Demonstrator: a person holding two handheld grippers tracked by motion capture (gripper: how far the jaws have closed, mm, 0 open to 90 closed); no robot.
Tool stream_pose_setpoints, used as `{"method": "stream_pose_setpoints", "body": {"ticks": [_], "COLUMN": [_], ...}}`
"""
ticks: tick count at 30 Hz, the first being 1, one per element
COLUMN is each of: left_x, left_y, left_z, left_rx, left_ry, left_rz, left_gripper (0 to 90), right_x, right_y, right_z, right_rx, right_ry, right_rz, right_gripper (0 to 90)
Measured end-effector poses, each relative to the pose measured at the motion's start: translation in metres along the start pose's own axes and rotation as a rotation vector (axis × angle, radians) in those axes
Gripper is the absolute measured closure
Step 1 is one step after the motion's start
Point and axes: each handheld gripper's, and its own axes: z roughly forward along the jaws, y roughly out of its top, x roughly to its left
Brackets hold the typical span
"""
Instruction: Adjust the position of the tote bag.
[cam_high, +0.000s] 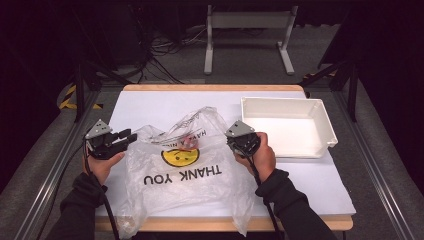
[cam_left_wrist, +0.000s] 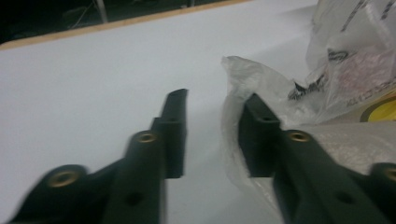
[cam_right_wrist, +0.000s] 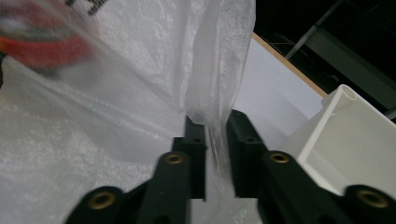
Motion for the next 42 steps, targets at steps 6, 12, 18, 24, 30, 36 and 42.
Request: {"method": "stream_pose_setpoints", "body": {"ticks": [6, 12, 18, 24, 30, 36, 42], "left_x": [-0.019, -0.043, -0.082, -0.112, -0.13, -0.126, -0.118], "left_y": [0.004, -0.003, -0.025, -0.05, -0.069, -0.076, -0.082], "left_z": [-0.024, -0.041, -0.059, -0.064, -0.057, -0.047, -0.038], "left_rx": [-0.062, -0.021, 0.016, 0.062, 0.145, 0.207, 0.265], "left_ry": [-0.031, -0.088, -0.189, -0.269, -0.287, -0.276, -0.277], "left_rz": [0.055, 0.136, 0.206, 0.229, 0.281, 0.295, 0.294], "left_gripper": [41.0, 28.9, 21.7, 17.3, 14.5, 15.6, 20.0], "right_x": [-0.006, -0.01, 0.006, 0.029, 0.039, 0.048, 0.062], "right_y": [-0.004, -0.012, -0.027, -0.053, -0.078, -0.092, -0.096], "right_z": [-0.018, -0.052, -0.091, -0.11, -0.117, -0.113, -0.1], "right_rx": [-0.063, -0.135, -0.184, -0.146, -0.1, -0.07, -0.003], "right_ry": [0.033, 0.06, 0.182, 0.305, 0.348, 0.434, 0.486], "right_rz": [0.04, 0.045, -0.012, -0.046, -0.05, -0.083, -0.157], "right_gripper": [59.9, 54.3, 54.4, 51.4, 49.4, 43.8, 35.8]}}
